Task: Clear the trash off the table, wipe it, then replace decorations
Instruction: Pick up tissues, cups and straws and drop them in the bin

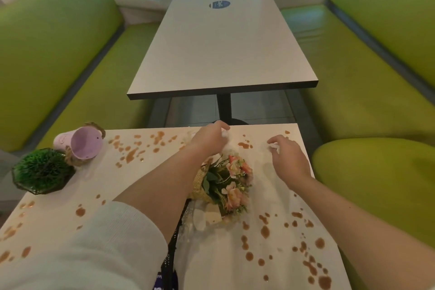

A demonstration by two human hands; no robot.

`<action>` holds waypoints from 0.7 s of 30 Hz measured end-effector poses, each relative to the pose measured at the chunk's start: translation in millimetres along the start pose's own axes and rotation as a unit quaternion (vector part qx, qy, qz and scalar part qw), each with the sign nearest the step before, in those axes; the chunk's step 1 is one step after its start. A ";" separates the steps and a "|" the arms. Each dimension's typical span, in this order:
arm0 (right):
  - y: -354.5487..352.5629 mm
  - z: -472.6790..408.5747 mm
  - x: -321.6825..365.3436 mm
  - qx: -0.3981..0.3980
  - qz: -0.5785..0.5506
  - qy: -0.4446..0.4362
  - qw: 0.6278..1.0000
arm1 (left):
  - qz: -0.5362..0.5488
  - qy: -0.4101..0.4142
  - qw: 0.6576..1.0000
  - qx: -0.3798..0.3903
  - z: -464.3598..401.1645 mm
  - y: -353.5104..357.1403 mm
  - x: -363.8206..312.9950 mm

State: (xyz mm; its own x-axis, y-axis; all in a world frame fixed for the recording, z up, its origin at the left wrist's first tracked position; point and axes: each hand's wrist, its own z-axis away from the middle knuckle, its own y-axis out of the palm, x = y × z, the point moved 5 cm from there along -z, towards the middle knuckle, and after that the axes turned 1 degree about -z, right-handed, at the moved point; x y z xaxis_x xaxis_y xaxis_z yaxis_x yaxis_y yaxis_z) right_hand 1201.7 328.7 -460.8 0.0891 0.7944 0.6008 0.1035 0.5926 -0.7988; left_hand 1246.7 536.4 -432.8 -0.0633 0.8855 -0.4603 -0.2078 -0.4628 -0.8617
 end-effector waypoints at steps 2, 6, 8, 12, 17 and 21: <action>-8.7 5.5 11.1 0.003 -0.053 0.001 0.999 | 0.036 -0.012 0.999 -0.029 10.5 -16.0 -2.9; -27.0 16.0 50.1 0.027 -0.141 0.012 0.990 | 0.143 -0.051 0.986 -0.067 42.9 -54.4 -0.4; -33.5 29.1 79.0 0.049 -0.185 0.009 0.981 | 0.193 -0.073 0.974 -0.091 67.5 -77.5 5.5; -34.1 59.2 133.9 0.111 -0.298 0.021 0.948 | 0.245 -0.093 0.957 -0.125 111.5 -109.6 23.0; -15.6 102.5 192.6 0.150 -0.170 0.032 0.973 | 0.294 -0.098 0.942 -0.128 164.5 -137.4 59.2; 5.7 158.2 241.1 0.178 -0.157 0.006 0.971 | 0.355 -0.120 0.920 -0.120 217.2 -156.3 107.3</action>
State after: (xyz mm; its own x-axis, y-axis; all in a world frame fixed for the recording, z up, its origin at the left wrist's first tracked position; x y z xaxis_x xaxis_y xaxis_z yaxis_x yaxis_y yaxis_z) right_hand 1067.1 544.7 -325.1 0.1195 0.5671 0.8150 -0.2216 0.8154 -0.5349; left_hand 1060.3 712.6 -301.2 -0.3194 0.3280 -0.8890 0.1875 -0.8977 -0.3986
